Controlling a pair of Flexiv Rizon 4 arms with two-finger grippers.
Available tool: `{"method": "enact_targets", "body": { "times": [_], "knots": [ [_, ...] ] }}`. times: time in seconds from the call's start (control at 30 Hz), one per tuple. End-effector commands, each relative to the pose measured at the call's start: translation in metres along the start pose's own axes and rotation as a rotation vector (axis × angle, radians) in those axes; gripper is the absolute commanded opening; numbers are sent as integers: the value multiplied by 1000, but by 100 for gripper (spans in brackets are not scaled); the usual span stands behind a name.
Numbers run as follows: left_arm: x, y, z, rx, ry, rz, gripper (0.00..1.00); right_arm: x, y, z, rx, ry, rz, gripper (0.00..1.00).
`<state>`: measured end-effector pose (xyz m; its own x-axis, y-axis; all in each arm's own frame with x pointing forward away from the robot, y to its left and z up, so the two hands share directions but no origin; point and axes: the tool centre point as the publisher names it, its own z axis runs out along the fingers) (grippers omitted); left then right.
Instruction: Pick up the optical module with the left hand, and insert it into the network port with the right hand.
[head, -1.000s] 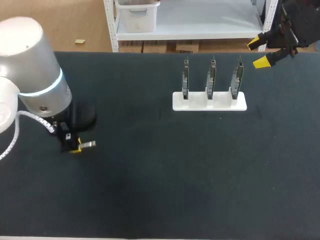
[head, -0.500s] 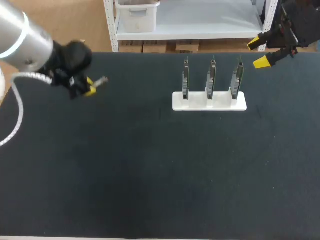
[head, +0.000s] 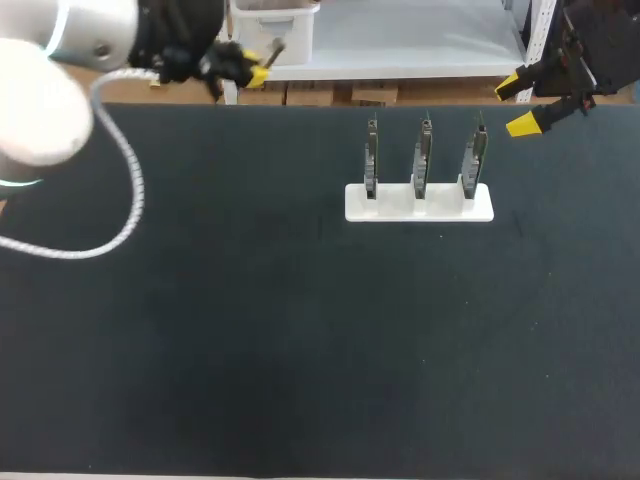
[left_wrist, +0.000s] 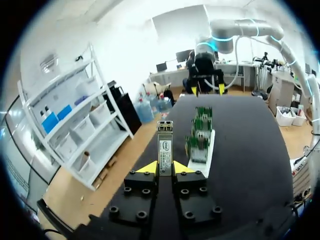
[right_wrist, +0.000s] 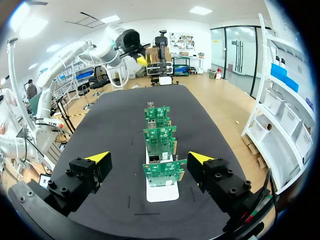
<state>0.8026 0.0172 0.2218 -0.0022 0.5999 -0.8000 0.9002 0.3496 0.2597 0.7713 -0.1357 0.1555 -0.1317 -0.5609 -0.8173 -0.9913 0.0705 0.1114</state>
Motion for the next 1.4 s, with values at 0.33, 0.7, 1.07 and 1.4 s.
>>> {"method": "enact_targets", "body": {
  "times": [0.33,0.7,1.07,1.4],
  "knots": [
    [-78,-10,90,200,-446,59,0,0,0,0,1,1,1,100],
    [-112,-53,120,307,-546,37,0,0,0,0,1,1,1,100],
    [-124,-76,134,339,-582,-23,0,0,0,0,1,1,1,100],
    [-127,-97,147,380,-569,-65,0,0,0,0,1,1,1,100]
  ]
}}
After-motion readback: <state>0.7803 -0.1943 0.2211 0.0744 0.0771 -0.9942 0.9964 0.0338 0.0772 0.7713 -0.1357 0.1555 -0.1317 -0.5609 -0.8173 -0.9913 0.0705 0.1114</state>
